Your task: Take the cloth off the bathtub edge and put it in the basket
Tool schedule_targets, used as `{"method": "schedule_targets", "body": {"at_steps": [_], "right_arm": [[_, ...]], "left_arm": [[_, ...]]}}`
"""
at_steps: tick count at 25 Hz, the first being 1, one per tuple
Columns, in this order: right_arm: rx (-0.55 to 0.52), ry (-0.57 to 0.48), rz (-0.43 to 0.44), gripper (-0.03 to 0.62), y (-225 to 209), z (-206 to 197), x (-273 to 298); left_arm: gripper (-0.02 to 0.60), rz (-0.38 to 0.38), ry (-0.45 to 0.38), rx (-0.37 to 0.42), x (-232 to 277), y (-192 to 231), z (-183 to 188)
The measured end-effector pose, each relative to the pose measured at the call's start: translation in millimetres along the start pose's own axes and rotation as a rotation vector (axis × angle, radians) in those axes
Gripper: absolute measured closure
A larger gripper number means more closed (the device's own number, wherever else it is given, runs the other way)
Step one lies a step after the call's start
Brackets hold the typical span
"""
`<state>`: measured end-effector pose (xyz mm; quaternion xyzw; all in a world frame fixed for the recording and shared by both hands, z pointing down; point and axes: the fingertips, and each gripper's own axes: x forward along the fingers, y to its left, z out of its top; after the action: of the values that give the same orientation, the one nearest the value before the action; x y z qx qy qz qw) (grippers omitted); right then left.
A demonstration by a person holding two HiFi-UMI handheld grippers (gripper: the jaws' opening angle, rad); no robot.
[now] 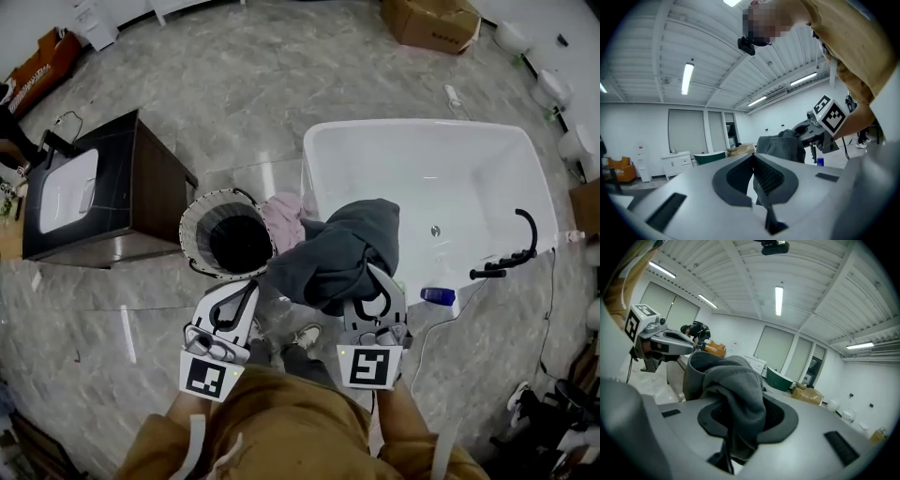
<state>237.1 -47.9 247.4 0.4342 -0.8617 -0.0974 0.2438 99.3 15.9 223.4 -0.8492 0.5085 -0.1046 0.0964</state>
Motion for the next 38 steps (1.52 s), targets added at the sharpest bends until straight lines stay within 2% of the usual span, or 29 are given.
{"method": "schedule_targets", "body": {"at_steps": [9,17,23,28,35,38], "right_arm": [[-0.064,-0.078,0.157,0.477,79,69,31],[-0.098,-0.068,0.205,0.477,169,132,60],[-0.091,-0.071,0.193,0.477,216,172,78],[-0.075,-0.066,0.191,0.477,241,189,93],[-0.09,-0.043,0.245,0.477,242,190,111],[-0.101,-0.041,0.266,0.477,239,187,119]], "left_arm": [[0.575,0.219,0.034,-0.006,-99,76,-9],[0.575,0.292,0.028,0.004,-186,162,-34],[0.575,0.264,-0.034,0.003,-204,208,-41],[0.575,0.224,-0.04,-0.023,-206,227,-51],[0.575,0.242,-0.013,-0.052,-185,238,-62],[0.575,0.24,-0.007,-0.037,-175,240,-61]]}}
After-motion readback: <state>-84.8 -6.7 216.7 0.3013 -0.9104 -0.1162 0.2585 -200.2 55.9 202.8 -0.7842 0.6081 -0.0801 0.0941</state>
